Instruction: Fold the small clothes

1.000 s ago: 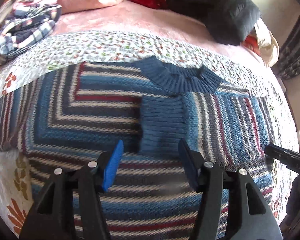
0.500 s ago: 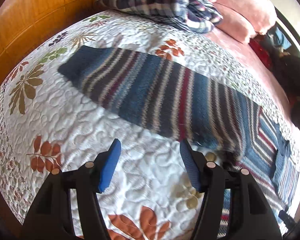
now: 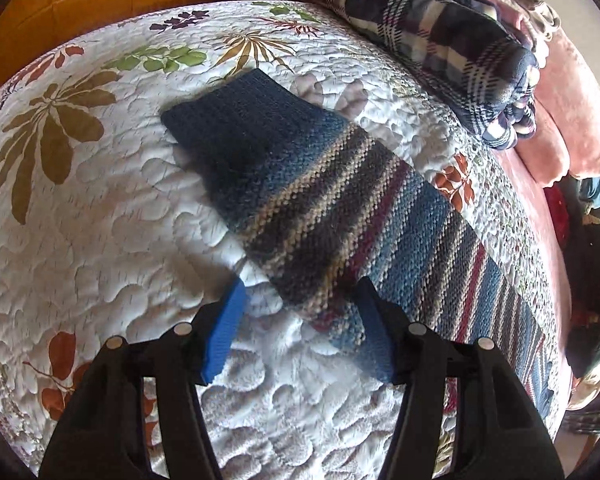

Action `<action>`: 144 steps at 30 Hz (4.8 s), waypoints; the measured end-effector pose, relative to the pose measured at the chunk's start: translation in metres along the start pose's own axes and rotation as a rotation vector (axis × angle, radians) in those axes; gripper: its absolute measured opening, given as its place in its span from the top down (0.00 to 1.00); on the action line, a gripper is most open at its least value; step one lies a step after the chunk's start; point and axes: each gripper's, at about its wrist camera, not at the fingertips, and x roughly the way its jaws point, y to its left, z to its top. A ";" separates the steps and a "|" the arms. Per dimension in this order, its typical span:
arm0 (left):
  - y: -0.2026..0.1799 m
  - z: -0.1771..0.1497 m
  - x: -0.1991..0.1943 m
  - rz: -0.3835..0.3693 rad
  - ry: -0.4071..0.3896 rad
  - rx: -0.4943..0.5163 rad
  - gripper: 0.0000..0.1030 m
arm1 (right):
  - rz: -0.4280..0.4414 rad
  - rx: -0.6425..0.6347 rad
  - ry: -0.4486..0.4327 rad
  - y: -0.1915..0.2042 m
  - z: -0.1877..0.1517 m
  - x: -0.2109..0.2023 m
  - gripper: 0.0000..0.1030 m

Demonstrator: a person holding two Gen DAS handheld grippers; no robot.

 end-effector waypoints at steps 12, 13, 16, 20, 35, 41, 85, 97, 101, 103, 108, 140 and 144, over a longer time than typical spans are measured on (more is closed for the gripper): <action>-0.006 0.016 -0.003 0.006 -0.023 0.017 0.88 | -0.013 0.017 0.000 -0.006 -0.003 -0.002 0.56; -0.009 0.016 -0.007 -0.001 -0.035 0.028 0.89 | -0.013 0.020 0.001 -0.007 -0.004 -0.003 0.56; -0.022 0.016 -0.021 -0.032 -0.065 0.062 0.90 | -0.014 0.021 0.000 -0.007 -0.005 -0.004 0.56; -0.047 0.011 -0.046 -0.093 -0.111 0.107 0.90 | -0.009 0.030 -0.005 -0.010 -0.006 -0.008 0.56; -0.211 -0.097 -0.110 -0.442 -0.104 0.375 0.91 | -0.008 0.016 -0.064 -0.008 -0.003 -0.036 0.56; -0.265 -0.159 -0.103 -0.533 -0.043 0.428 0.91 | -0.007 0.022 -0.077 -0.013 0.000 -0.039 0.56; -0.217 -0.160 0.011 -0.087 0.127 0.713 0.72 | 0.161 -0.088 0.029 0.137 0.114 0.027 0.47; -0.208 -0.151 -0.003 -0.208 0.154 0.609 0.72 | 0.172 -0.110 0.046 0.153 0.115 0.054 0.81; -0.212 -0.149 -0.030 -0.305 0.096 0.582 0.72 | 0.207 -0.092 -0.050 0.135 0.121 0.011 0.81; -0.220 -0.154 -0.035 -0.318 0.086 0.594 0.72 | 0.213 -0.077 -0.082 0.121 0.124 -0.007 0.81; -0.246 -0.182 -0.021 -0.295 0.119 0.670 0.72 | 0.188 -0.001 -0.066 0.080 0.126 -0.005 0.81; -0.245 -0.205 0.005 -0.232 0.197 0.712 0.63 | -0.177 -0.261 0.017 0.125 0.123 0.062 0.82; -0.245 -0.206 0.006 -0.236 0.190 0.710 0.63 | -0.074 -0.150 -0.040 0.096 0.122 0.032 0.91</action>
